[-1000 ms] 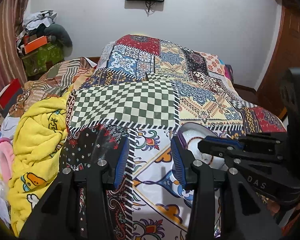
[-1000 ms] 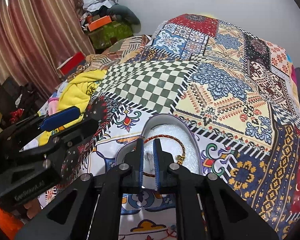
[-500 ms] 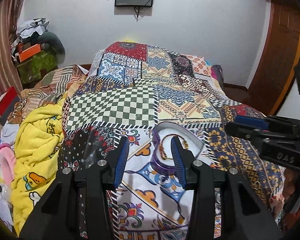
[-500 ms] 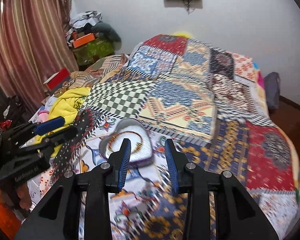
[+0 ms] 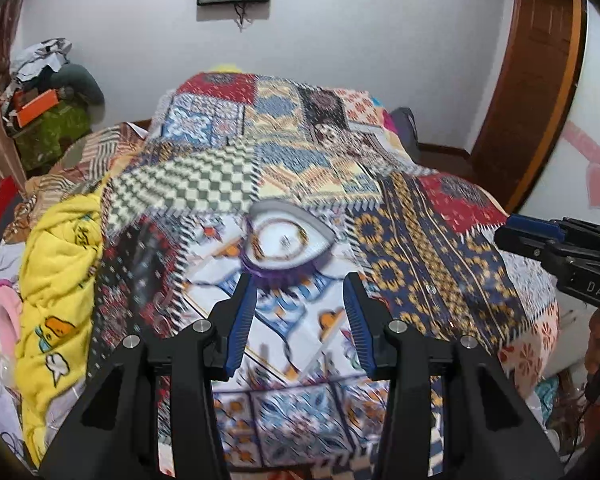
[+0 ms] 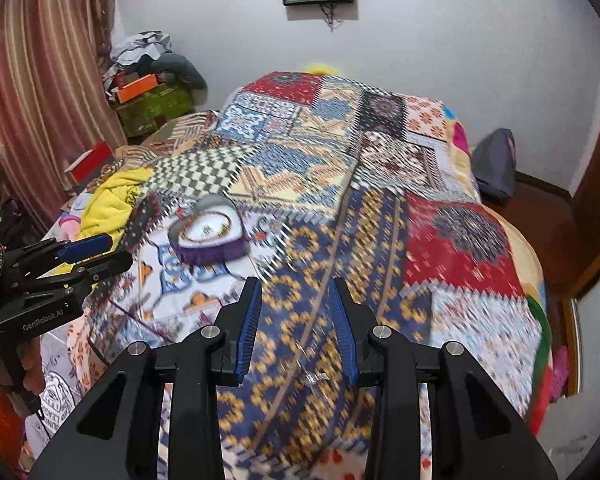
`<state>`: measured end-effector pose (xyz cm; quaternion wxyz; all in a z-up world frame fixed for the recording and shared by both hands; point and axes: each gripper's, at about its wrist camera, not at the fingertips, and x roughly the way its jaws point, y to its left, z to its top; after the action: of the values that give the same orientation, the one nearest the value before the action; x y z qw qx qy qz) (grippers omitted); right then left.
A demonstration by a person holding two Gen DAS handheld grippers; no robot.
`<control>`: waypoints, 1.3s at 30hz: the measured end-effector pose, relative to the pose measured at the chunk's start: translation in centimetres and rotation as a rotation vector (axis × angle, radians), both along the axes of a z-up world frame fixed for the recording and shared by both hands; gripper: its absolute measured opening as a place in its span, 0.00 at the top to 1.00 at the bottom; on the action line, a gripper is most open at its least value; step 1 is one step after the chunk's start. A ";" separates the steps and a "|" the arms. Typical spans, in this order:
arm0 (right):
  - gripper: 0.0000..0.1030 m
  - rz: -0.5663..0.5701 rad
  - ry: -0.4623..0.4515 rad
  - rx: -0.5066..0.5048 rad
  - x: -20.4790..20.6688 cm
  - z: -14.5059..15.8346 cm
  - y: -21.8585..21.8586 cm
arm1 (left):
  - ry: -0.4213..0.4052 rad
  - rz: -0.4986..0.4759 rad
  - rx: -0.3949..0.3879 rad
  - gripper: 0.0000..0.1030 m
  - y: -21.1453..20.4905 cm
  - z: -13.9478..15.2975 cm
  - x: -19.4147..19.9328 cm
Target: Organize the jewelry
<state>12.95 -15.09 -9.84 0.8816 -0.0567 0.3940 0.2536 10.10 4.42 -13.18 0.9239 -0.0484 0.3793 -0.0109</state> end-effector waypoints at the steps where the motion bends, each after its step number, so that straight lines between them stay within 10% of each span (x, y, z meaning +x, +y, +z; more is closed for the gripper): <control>1: 0.69 -0.008 0.008 -0.003 -0.2 -0.3 -0.4 | 0.013 -0.009 -0.007 0.57 -0.4 -0.3 -0.1; 20: 0.69 -0.006 0.202 -0.020 -1.8 -7.0 -3.0 | 0.229 -0.121 -0.084 0.58 -5.0 -8.0 0.0; 39: 0.71 0.001 0.234 -0.002 0.0 -9.8 -1.1 | 0.217 -0.155 -0.099 0.71 -5.6 -9.5 1.6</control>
<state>12.96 -16.23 -19.60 0.8295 -0.0276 0.4944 0.2584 11.70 -1.19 -22.64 0.8703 -0.0653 0.4788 -0.0953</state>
